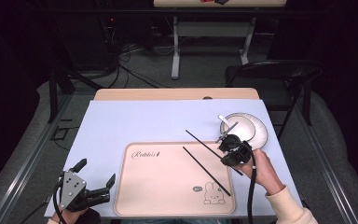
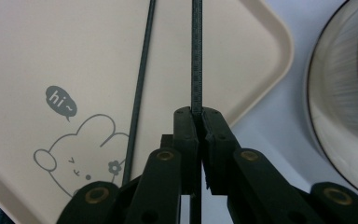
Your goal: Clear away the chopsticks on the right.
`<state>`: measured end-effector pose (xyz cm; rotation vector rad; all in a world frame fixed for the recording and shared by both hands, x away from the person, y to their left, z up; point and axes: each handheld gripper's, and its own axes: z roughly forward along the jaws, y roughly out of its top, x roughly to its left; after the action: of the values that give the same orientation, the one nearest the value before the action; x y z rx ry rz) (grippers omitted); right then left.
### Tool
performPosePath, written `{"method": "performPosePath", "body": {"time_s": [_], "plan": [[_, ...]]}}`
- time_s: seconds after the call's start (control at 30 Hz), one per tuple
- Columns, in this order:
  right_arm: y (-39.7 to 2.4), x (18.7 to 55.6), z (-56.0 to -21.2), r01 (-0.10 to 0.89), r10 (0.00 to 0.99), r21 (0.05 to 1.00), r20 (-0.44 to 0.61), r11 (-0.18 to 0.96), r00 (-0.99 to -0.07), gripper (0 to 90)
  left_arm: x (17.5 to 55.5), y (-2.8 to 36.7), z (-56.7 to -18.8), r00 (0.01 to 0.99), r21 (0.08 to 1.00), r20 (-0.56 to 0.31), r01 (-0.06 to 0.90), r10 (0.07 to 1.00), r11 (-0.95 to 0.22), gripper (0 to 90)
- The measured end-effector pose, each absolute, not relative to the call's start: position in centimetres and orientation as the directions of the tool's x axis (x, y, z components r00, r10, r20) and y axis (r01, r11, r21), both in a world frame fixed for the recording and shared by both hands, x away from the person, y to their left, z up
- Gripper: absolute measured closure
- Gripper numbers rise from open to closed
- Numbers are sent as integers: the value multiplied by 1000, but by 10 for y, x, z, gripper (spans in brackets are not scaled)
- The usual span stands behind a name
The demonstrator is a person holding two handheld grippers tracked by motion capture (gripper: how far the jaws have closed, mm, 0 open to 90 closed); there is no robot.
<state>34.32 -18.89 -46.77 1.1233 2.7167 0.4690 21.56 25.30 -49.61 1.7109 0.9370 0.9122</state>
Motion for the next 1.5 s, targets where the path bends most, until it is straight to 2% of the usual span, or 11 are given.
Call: {"method": "performPosePath", "body": {"time_s": [0.33,0.37,0.9,1.23,1.4,1.5], "plan": [[-181,335,-493,700,728,283,10,656,-686,851,215,253,-496,431,949,160,179,888,-259,0],[-176,332,-503,708,728,239,7,664,-686,851,215,253,-496,431,949,160,179,888,-259,0],[-166,341,-518,739,753,211,20,640,-658,849,216,252,-496,432,949,160,181,888,-259,0],[-159,343,-525,730,743,235,42,642,-668,840,215,253,-496,432,949,162,179,887,-260,0],[-159,341,-525,714,728,250,51,654,-684,767,215,253,-496,434,948,165,177,886,-263,0],[-162,340,-525,694,709,254,43,673,-704,663,215,253,-496,434,948,164,178,886,-263,0]]}}
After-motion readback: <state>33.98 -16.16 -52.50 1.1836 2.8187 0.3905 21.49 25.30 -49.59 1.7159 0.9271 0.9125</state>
